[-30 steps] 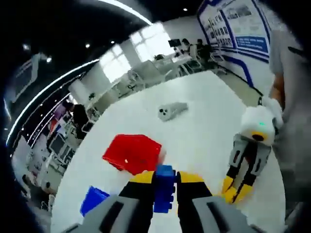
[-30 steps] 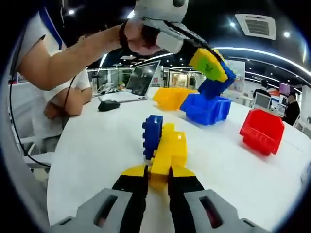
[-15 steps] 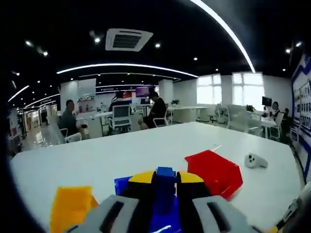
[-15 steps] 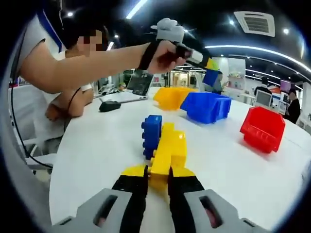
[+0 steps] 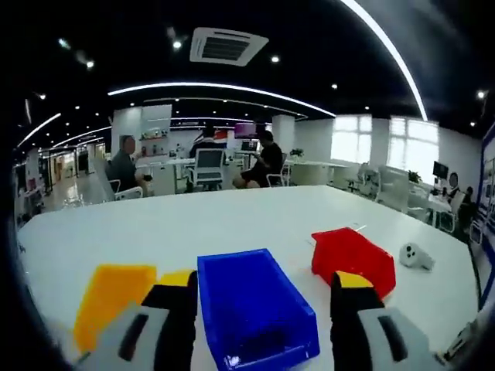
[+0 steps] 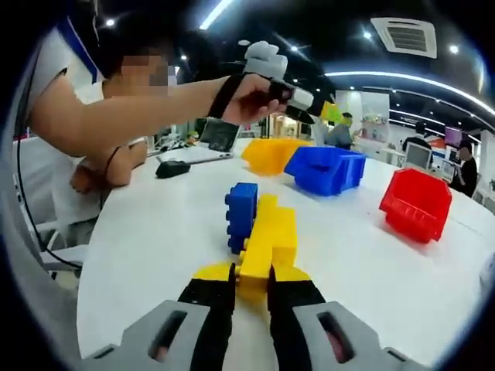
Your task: Take apart the toy blocks one by one and place each separated block into its matching bin, sorting the blocks by their type until all the connected pieces are disassembled and separated into the correct bins
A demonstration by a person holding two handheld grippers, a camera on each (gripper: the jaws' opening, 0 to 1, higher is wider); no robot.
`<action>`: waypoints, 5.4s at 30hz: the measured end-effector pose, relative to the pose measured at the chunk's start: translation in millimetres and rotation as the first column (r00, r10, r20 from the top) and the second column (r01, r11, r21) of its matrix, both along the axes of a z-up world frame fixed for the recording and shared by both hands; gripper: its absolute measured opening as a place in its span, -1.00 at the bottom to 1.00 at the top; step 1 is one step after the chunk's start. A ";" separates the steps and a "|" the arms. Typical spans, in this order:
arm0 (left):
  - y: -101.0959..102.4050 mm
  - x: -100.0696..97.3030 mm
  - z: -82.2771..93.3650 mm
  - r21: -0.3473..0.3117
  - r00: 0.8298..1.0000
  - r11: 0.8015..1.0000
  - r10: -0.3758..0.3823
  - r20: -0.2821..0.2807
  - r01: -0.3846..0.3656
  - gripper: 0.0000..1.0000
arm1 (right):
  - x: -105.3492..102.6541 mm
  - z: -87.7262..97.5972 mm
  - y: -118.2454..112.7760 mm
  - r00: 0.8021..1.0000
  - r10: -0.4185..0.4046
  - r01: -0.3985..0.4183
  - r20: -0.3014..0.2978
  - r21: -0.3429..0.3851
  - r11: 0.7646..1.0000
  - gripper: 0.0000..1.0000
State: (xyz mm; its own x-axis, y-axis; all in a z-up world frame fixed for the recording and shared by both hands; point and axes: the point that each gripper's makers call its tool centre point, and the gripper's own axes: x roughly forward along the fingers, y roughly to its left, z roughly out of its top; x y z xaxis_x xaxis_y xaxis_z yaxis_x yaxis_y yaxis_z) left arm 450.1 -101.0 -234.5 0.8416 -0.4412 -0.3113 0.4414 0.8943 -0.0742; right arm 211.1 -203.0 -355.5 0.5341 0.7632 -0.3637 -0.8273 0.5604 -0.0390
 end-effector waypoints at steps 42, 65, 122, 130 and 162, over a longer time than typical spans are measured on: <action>-69.0 -202.1 -80.0 0.104 0.977 0.981 -0.175 0.125 0.162 -0.53 | 28.2 -2.5 -26.1 0.929 -0.239 0.301 -0.281 0.201 0.932 -0.66; -15.4 -131.9 18.2 -0.021 0.951 1.000 0.007 0.309 0.000 -0.51 | 26.6 -0.9 -35.8 0.945 -0.204 0.255 -0.256 0.185 0.949 -0.65; -22.2 -115.9 -11.4 0.241 0.947 0.918 -0.321 -0.009 0.314 0.07 | 12.8 -3.0 -33.8 0.991 -0.091 0.093 -0.100 0.011 0.996 -0.65; -34.4 -220.4 -67.6 0.319 0.861 0.815 -0.376 -0.343 0.483 -0.24 | 12.6 -3.3 -33.3 0.992 -0.091 0.091 -0.085 -0.003 0.996 -0.65; -4.9 -2.8 -3.4 0.004 0.987 0.998 0.068 0.148 -0.069 -0.52 | -2.3 -2.8 -40.5 0.993 -0.083 0.084 -0.082 0.011 0.996 -0.65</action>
State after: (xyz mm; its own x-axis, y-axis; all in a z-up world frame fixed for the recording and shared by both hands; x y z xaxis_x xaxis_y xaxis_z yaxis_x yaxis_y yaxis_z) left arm 447.3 -105.9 -237.9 0.9069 -0.3785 -0.1849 0.3844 0.9232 -0.0044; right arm 208.8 -243.5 -358.4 0.5655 0.7223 -0.3980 -0.7776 0.6278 0.0345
